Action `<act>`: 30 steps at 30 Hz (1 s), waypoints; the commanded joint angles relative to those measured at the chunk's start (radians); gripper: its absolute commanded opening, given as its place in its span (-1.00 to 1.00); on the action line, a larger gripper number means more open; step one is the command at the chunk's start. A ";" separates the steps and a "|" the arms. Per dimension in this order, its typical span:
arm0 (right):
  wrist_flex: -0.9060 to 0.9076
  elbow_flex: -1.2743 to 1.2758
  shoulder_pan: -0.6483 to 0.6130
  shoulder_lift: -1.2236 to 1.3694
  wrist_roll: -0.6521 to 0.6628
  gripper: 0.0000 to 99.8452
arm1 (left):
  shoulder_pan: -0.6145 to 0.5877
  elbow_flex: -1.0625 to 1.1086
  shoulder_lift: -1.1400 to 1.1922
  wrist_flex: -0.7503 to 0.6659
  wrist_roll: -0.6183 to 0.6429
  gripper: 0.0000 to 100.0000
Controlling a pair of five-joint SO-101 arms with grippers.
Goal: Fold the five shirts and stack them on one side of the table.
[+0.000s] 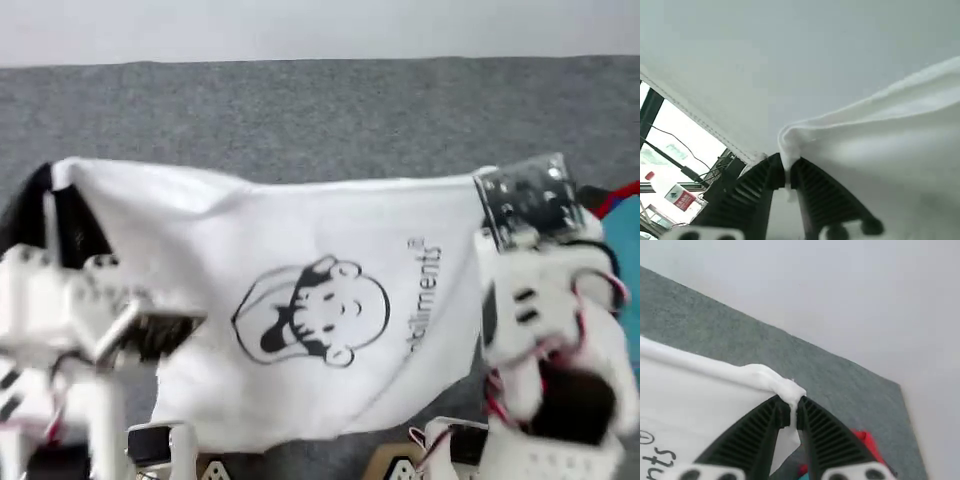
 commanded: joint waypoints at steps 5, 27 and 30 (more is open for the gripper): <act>-0.441 0.328 -0.074 0.004 0.015 -0.98 | 0.054 0.423 -0.003 -0.526 -0.002 -0.99; -0.601 0.137 -0.116 0.397 0.005 -0.98 | 0.100 0.094 0.473 -0.543 0.183 -0.99; -0.601 0.077 -0.114 0.486 -0.021 -0.98 | 0.106 -0.038 0.674 -0.545 0.187 -0.99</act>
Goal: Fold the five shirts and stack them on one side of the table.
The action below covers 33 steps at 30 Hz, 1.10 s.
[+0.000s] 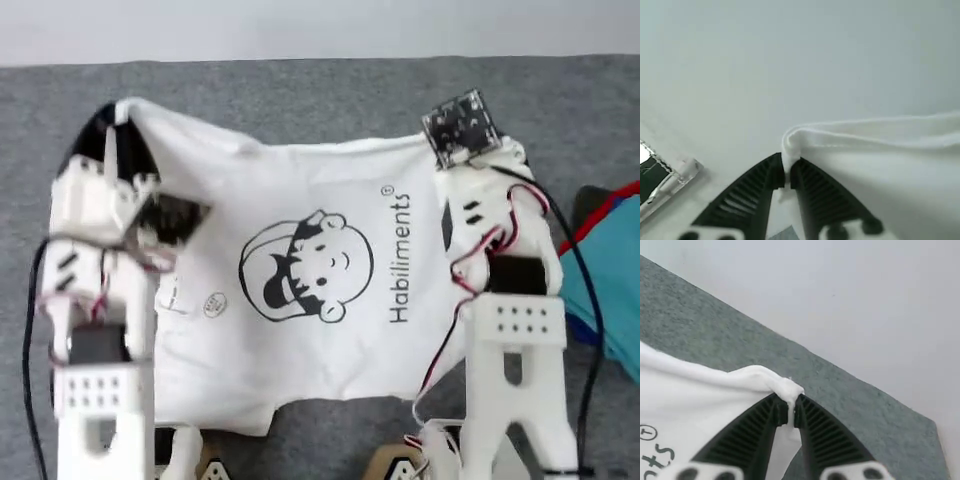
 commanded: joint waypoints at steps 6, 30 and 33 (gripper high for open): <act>-0.002 -0.244 0.002 0.248 -0.052 -0.98 | -0.002 -0.435 0.543 0.003 0.078 -0.99; -0.004 -0.658 0.064 0.679 -0.049 -0.98 | 0.051 -1.661 1.470 0.365 0.115 -0.99; 0.001 -0.684 0.077 0.710 -0.049 -0.98 | 0.055 -1.831 1.571 0.482 0.115 -0.99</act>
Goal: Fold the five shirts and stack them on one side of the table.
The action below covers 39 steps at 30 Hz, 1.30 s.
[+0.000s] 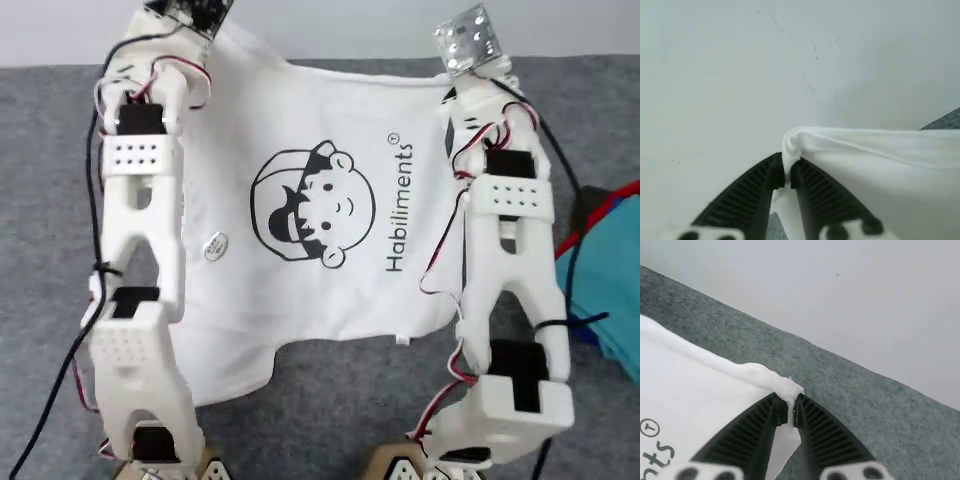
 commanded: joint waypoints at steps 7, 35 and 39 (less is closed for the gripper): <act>0.021 -0.072 0.048 0.008 -0.002 -0.98 | 0.021 -0.536 0.203 0.379 0.008 -0.99; 0.791 -0.083 -0.047 -0.185 -0.048 -0.98 | 0.063 -0.479 -0.078 1.126 0.005 -1.00; 0.891 -0.083 -0.047 -0.194 -0.048 -0.98 | 0.086 -0.160 -0.278 1.126 -0.057 -1.00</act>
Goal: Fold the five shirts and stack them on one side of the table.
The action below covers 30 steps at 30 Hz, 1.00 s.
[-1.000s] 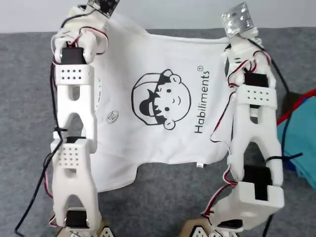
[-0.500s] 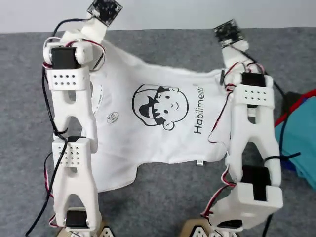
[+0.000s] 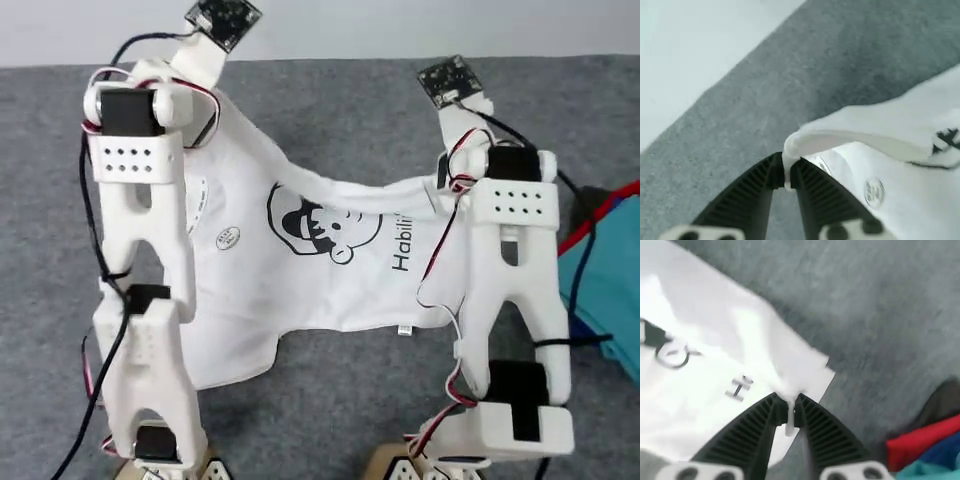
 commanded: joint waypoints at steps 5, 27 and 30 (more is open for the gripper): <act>0.160 -0.055 -0.004 -0.058 -0.009 -0.98 | 0.041 0.636 -0.427 0.021 -0.110 -1.00; 0.387 0.092 0.056 -0.058 0.069 -0.98 | -0.169 1.333 -0.709 0.021 -0.456 -1.00; 0.352 0.152 0.076 -0.064 0.103 -0.98 | -0.181 1.392 -0.709 0.021 -0.476 -1.00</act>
